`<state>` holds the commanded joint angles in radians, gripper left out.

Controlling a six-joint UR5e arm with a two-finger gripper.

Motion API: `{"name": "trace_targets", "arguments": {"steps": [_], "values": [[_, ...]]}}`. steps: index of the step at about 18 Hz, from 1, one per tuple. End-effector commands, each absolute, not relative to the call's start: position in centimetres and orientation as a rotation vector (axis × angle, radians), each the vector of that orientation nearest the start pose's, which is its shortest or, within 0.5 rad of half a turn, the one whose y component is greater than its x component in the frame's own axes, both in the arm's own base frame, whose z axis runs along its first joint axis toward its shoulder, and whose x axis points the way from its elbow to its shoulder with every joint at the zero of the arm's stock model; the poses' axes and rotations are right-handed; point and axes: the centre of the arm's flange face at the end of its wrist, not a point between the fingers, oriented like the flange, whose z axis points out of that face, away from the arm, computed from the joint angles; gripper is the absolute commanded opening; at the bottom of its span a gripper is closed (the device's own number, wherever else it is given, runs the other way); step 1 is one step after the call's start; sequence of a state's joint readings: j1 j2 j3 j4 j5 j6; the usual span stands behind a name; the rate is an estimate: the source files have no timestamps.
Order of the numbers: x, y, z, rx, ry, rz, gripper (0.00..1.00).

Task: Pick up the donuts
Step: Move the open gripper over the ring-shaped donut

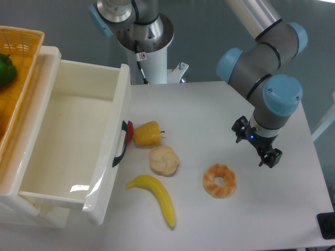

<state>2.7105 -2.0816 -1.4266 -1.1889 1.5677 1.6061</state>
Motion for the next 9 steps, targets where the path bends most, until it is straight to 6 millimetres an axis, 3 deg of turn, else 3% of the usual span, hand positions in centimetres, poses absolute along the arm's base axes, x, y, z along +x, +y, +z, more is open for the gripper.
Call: {"name": "trace_targets", "arguments": {"steps": [5,9], "values": [[-55.0,42.1,28.8,-3.051,0.688,0.054,1.0],[-54.2,42.7,26.9,-3.028,0.618,0.185,1.0]]}}
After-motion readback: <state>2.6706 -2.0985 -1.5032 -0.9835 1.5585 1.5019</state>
